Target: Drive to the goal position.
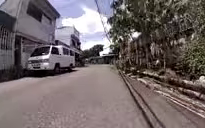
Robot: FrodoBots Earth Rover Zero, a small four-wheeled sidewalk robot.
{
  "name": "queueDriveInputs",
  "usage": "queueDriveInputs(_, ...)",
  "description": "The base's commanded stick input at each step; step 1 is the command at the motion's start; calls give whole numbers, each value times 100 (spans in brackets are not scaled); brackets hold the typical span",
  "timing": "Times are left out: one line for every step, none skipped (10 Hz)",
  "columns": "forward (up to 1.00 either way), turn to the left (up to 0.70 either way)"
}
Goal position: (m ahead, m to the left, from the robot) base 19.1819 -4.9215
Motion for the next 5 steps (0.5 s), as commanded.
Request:
queueDriveInputs(85, 0)
queueDriveInputs(85, 0)
queueDriveInputs(85, 0)
queueDriveInputs(85, 0)
queueDriveInputs(85, 0)
